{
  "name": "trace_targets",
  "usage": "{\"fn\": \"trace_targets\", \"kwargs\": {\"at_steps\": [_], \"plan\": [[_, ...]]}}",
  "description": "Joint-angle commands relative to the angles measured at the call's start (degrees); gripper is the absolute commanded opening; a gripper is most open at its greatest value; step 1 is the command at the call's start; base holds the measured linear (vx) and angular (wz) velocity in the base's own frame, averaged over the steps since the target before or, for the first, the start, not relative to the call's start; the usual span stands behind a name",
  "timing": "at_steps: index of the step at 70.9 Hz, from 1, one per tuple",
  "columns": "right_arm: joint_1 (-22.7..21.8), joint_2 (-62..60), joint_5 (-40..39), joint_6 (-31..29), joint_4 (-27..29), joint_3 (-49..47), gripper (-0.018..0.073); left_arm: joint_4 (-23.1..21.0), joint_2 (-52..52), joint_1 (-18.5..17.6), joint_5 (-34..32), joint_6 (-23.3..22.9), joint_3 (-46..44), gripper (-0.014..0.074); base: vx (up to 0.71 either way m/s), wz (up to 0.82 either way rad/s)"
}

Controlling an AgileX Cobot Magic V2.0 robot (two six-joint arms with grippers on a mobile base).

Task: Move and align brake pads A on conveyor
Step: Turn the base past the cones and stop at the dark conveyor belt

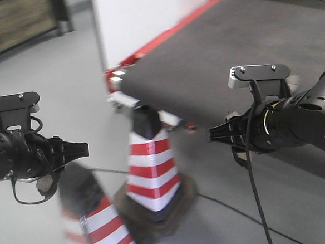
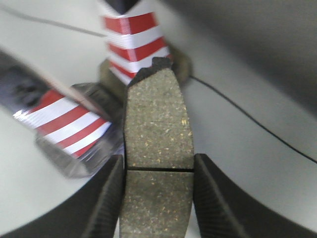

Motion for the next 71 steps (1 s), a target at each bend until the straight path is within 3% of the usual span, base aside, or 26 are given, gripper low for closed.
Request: {"fn": "trace_targets", "kwargs": {"at_steps": [1,71], "plan": [[-0.05,-2.04,-2.76,-0.08,-1.76,-1.61,-0.0006,1.61,-1.97,-0.27,-2.13,-0.14,-1.51,0.0104,0.20,-0.75],[-0.05,-2.04,-2.76,-0.08,-1.76,-1.61,-0.0006,1.61,-1.97,-0.27,-2.13,-0.14,-1.51,0.0104,0.16,-0.57]]}}
